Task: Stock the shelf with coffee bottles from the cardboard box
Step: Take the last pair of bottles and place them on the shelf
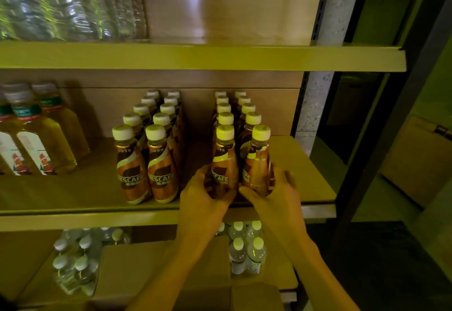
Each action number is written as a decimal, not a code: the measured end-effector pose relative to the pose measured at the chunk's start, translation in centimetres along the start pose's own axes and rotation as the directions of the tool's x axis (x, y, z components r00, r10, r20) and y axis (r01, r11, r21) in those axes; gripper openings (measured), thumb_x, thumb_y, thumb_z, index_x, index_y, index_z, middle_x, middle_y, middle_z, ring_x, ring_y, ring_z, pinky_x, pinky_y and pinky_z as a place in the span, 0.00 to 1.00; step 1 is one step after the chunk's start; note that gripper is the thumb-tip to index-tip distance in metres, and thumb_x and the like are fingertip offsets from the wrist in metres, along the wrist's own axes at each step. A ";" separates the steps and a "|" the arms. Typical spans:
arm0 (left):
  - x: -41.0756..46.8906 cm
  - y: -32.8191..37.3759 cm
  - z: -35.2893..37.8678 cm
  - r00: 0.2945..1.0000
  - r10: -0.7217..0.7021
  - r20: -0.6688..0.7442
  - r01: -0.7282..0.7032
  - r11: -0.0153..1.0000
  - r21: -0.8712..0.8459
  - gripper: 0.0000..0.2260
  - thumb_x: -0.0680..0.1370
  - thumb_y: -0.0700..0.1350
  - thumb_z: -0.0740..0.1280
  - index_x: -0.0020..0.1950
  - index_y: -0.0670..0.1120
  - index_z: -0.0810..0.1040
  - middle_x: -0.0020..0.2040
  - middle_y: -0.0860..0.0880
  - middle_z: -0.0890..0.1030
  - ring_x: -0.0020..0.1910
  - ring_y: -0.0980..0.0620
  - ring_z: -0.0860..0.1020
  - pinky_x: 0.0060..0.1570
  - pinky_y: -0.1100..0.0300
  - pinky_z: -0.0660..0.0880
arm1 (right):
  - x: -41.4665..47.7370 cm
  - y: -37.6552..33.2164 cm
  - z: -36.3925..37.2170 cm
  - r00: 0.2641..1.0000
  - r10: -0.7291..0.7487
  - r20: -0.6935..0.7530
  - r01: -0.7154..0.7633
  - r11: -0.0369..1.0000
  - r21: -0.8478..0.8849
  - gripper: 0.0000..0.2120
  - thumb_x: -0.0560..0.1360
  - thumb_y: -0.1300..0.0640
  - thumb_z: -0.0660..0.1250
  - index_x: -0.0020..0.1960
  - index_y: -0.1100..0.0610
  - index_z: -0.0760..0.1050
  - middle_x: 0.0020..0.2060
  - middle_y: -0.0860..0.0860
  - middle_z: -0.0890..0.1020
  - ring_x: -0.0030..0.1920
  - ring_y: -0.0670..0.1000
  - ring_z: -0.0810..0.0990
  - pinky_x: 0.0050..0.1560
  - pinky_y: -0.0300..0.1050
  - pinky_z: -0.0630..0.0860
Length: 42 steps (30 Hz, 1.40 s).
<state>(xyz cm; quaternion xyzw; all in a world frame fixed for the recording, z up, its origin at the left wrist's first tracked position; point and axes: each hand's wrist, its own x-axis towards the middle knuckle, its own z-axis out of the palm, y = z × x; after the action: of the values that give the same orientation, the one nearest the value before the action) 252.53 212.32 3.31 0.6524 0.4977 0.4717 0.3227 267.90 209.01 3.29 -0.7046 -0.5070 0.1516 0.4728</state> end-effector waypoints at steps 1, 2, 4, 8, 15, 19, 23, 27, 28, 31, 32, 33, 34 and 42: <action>0.1 -0.1 0.1 1.000 0.011 -0.027 -0.010 0.999 0.033 0.31 0.69 0.51 0.79 0.70 0.53 0.72 0.59 0.56 0.78 0.54 0.61 0.78 0.43 0.73 0.71 | 0.3 0.1 -0.4 0.998 0.022 0.057 -0.026 0.998 0.062 0.35 0.70 0.52 0.78 0.72 0.50 0.65 0.62 0.48 0.75 0.63 0.51 0.76 0.58 0.46 0.75; 0.1 -0.2 0.2 0.999 0.019 -0.046 -0.016 0.998 0.067 0.31 0.69 0.51 0.79 0.70 0.52 0.72 0.60 0.53 0.77 0.57 0.56 0.77 0.45 0.71 0.70 | 0.6 0.0 -0.9 0.991 0.038 0.125 -0.054 0.991 0.126 0.39 0.71 0.57 0.77 0.75 0.49 0.60 0.65 0.48 0.75 0.65 0.50 0.75 0.60 0.46 0.75; 0.2 -0.1 0.5 0.998 0.019 -0.065 -0.012 0.994 0.108 0.31 0.68 0.52 0.79 0.69 0.51 0.73 0.60 0.51 0.74 0.58 0.52 0.76 0.43 0.73 0.65 | 1.2 0.3 -1.8 0.969 0.035 0.243 -0.083 0.978 0.189 0.44 0.74 0.63 0.73 0.80 0.46 0.52 0.69 0.47 0.74 0.69 0.49 0.73 0.66 0.50 0.74; 0.0 0.1 1.0 0.998 0.027 -0.061 -0.019 0.991 0.130 0.30 0.68 0.53 0.79 0.67 0.49 0.75 0.58 0.51 0.72 0.54 0.53 0.75 0.41 0.75 0.64 | 1.1 0.8 -2.6 0.948 -0.032 0.316 -0.035 0.978 0.204 0.42 0.75 0.62 0.72 0.80 0.45 0.52 0.71 0.43 0.71 0.71 0.46 0.70 0.69 0.49 0.71; -0.4 0.2 0.8 1.000 -0.005 -0.006 0.005 0.999 0.047 0.24 0.73 0.49 0.76 0.67 0.52 0.75 0.53 0.56 0.83 0.46 0.64 0.79 0.37 0.75 0.71 | 0.0 1.6 -0.4 0.995 -0.018 0.101 0.005 0.991 0.130 0.32 0.65 0.41 0.79 0.64 0.45 0.71 0.56 0.39 0.78 0.54 0.41 0.81 0.51 0.39 0.79; -0.3 0.2 0.9 0.999 -0.013 -0.049 0.017 0.995 0.097 0.28 0.70 0.50 0.78 0.68 0.49 0.75 0.57 0.52 0.83 0.55 0.55 0.81 0.47 0.66 0.75 | 0.1 1.2 -0.2 0.996 -0.051 0.067 0.044 0.993 0.111 0.27 0.73 0.54 0.74 0.70 0.49 0.70 0.60 0.44 0.80 0.59 0.43 0.78 0.59 0.42 0.77; -0.1 0.0 1.1 0.997 -0.002 -0.071 0.011 0.992 0.124 0.28 0.70 0.50 0.78 0.68 0.47 0.75 0.58 0.51 0.83 0.56 0.53 0.82 0.44 0.73 0.72 | 0.1 1.1 0.0 0.996 -0.068 0.057 0.064 0.995 0.071 0.25 0.75 0.55 0.73 0.69 0.46 0.69 0.61 0.43 0.79 0.63 0.45 0.77 0.63 0.50 0.77; 0.1 -0.2 1.1 0.998 0.031 -0.055 -0.022 0.985 0.171 0.28 0.71 0.50 0.78 0.68 0.48 0.75 0.58 0.50 0.83 0.56 0.53 0.82 0.43 0.74 0.70 | -0.2 1.2 0.4 0.995 -0.094 0.039 0.093 0.995 0.043 0.27 0.76 0.53 0.72 0.71 0.47 0.66 0.63 0.44 0.78 0.64 0.47 0.76 0.64 0.52 0.77; 0.2 -0.3 1.1 0.998 0.050 -0.044 -0.040 0.980 0.194 0.28 0.71 0.51 0.77 0.68 0.48 0.75 0.58 0.50 0.83 0.56 0.52 0.82 0.44 0.72 0.72 | -0.2 1.2 0.4 0.994 -0.099 0.036 0.098 0.995 0.035 0.27 0.76 0.53 0.71 0.72 0.48 0.66 0.63 0.45 0.78 0.65 0.47 0.76 0.64 0.51 0.76; 0.4 -0.7 0.8 0.993 0.120 0.006 -0.114 0.933 0.341 0.29 0.73 0.56 0.74 0.70 0.48 0.71 0.59 0.50 0.82 0.57 0.49 0.81 0.49 0.60 0.79 | -0.1 1.0 0.1 0.993 -0.112 0.047 0.112 0.994 -0.015 0.26 0.77 0.52 0.70 0.72 0.50 0.66 0.61 0.46 0.78 0.61 0.46 0.77 0.61 0.46 0.76; 0.4 -0.9 0.6 0.991 0.132 0.023 -0.130 0.906 0.402 0.31 0.73 0.59 0.72 0.72 0.48 0.69 0.60 0.49 0.81 0.58 0.48 0.81 0.51 0.55 0.80 | -0.1 0.9 0.0 0.991 -0.120 0.063 0.124 0.991 -0.055 0.26 0.77 0.51 0.70 0.72 0.51 0.65 0.59 0.46 0.79 0.57 0.45 0.78 0.58 0.44 0.76; 0.4 -1.0 0.4 0.990 0.135 0.040 -0.138 0.877 0.460 0.32 0.74 0.62 0.69 0.73 0.48 0.67 0.62 0.48 0.80 0.60 0.47 0.79 0.52 0.52 0.80 | -0.2 0.9 -0.1 0.989 -0.125 0.080 0.133 0.986 -0.103 0.26 0.77 0.49 0.69 0.72 0.52 0.65 0.57 0.47 0.80 0.54 0.45 0.78 0.54 0.42 0.76; 0.2 -1.0 0.2 0.988 0.147 0.048 -0.151 0.843 0.516 0.33 0.75 0.65 0.66 0.74 0.48 0.66 0.63 0.48 0.79 0.62 0.46 0.78 0.54 0.50 0.80 | -0.3 1.0 -0.2 0.987 -0.126 0.098 0.140 0.977 -0.161 0.26 0.78 0.46 0.67 0.72 0.53 0.65 0.55 0.48 0.80 0.52 0.45 0.79 0.52 0.42 0.77; -3.6 -1.3 -2.2 0.965 0.157 0.208 -0.260 0.629 0.733 0.30 0.80 0.65 0.55 0.77 0.48 0.63 0.75 0.48 0.68 0.78 0.47 0.60 0.73 0.52 0.62 | -2.5 3.6 -1.1 0.962 -0.160 0.219 0.254 0.813 -0.523 0.39 0.76 0.29 0.42 0.74 0.52 0.67 0.71 0.51 0.74 0.74 0.55 0.67 0.72 0.54 0.67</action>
<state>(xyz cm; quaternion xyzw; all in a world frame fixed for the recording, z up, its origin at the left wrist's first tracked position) 249.77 209.18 1.83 0.8083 0.5481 0.2150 -0.0040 269.61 206.18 0.18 -0.7353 -0.6403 0.0057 0.2221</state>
